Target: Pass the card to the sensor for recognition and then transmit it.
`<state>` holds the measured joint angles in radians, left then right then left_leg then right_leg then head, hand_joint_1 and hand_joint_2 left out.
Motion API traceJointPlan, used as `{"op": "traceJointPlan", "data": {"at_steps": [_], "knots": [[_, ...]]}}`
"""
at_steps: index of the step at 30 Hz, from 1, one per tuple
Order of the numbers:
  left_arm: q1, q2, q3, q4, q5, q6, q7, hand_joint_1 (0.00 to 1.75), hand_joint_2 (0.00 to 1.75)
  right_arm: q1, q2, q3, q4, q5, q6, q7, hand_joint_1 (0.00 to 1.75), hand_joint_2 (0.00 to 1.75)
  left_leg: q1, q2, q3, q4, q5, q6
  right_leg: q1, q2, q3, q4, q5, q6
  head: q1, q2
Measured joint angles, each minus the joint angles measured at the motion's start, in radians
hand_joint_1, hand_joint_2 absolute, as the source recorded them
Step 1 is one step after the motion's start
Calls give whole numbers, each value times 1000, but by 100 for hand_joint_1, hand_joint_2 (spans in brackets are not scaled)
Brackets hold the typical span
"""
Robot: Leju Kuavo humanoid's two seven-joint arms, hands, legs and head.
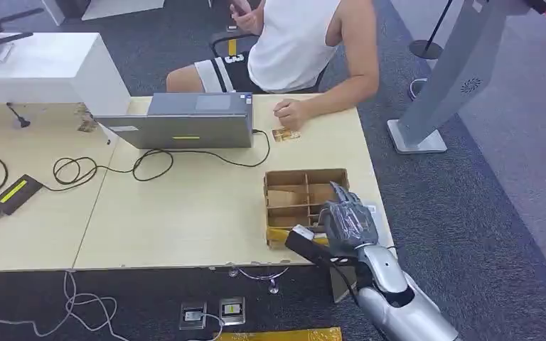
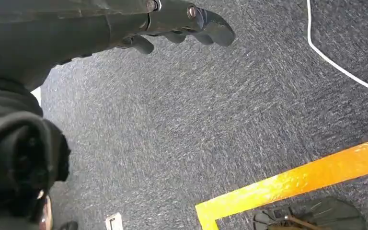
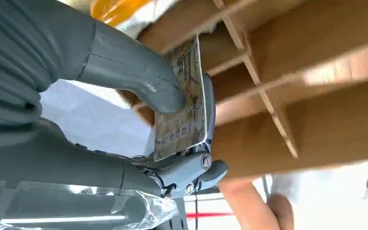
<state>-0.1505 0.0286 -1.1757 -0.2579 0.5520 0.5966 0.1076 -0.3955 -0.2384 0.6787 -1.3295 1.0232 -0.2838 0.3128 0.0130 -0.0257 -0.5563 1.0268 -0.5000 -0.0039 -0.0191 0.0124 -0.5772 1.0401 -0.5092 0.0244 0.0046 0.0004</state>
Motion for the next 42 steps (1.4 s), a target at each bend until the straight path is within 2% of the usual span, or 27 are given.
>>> {"op": "traceJointPlan", "data": {"at_steps": [13,19,27,33,38,42], "knots": [[-1,-6,0,0,-19,-1,0,0,0,-276,-31,36,-164,71,140,56,175,175,0,1,0,0,1,0,0,0,0,0,1,0,0,0],[-1,-9,0,0,-21,2,0,0,0,-363,-36,61,-202,65,183,62,175,175,0,1,0,0,1,0,0,0,0,0,1,0,0,0],[-2,-11,0,0,-32,-3,0,0,0,-404,-39,92,-208,30,203,75,175,175,0,0,0,0,1,0,0,0,0,0,1,0,0,0],[-5,-11,0,0,-59,-23,5,0,0,-499,-40,127,-105,-60,201,91,175,175,0,0,-1,0,1,0,0,0,0,0,1,0,0,0],[-12,-11,0,0,-75,-32,21,0,0,-580,-40,144,18,-79,179,100,175,175,0,0,-1,0,1,0,0,0,0,0,1,0,0,0],[-16,-11,0,0,-85,-32,26,0,0,-618,-40,156,99,-85,167,136,175,175,0,0,-1,0,1,0,0,0,-1,0,1,0,0,0]]}}
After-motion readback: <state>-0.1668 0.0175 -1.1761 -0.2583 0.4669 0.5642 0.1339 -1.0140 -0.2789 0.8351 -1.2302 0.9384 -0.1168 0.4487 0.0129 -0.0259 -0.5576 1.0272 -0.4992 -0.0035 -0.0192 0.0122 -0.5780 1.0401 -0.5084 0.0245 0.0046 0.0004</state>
